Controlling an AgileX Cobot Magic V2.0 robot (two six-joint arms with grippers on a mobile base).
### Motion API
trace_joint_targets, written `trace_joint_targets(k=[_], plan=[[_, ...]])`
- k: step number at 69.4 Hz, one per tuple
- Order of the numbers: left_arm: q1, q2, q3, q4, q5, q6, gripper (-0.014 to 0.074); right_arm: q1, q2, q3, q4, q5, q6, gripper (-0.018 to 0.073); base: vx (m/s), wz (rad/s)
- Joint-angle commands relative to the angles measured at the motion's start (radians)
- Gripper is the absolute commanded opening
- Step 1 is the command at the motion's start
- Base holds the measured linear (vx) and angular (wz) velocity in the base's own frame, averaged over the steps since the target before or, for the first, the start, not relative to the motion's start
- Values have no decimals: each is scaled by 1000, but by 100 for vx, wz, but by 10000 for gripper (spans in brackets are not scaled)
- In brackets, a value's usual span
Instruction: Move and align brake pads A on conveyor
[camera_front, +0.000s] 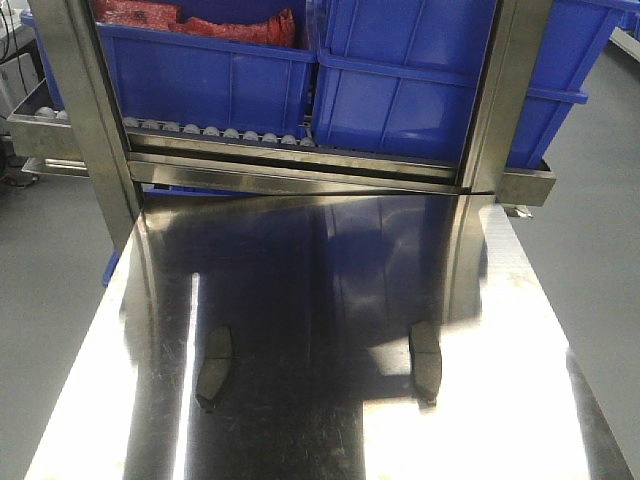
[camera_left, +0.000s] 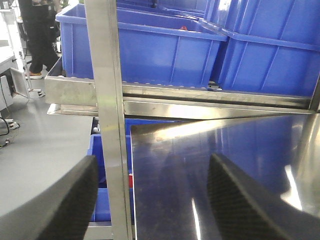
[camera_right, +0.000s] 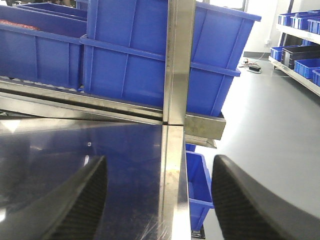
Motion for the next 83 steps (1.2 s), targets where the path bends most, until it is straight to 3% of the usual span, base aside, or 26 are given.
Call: trace_joint_targets(k=[1, 54, 65, 72, 83], plan=[[-6, 8, -25, -8, -74, 1, 461, -7, 19, -27, -6, -76, -9, 435, 0, 0], [-6, 8, -25, 8, -114, 1, 461, -7, 19, -27, -6, -76, -9, 435, 0, 0], [-6, 11, -34, -32, -103, -4, 461, -7, 19, -27, -6, -76, -9, 435, 0, 0], [-6, 69, -115, -37, -55, -4, 461, -7, 19, -27, -6, -76, -9, 435, 0, 0], [-6, 297, -348, -49, 156, -4, 461, -7, 19, -27, -6, -76, -9, 435, 0, 0]])
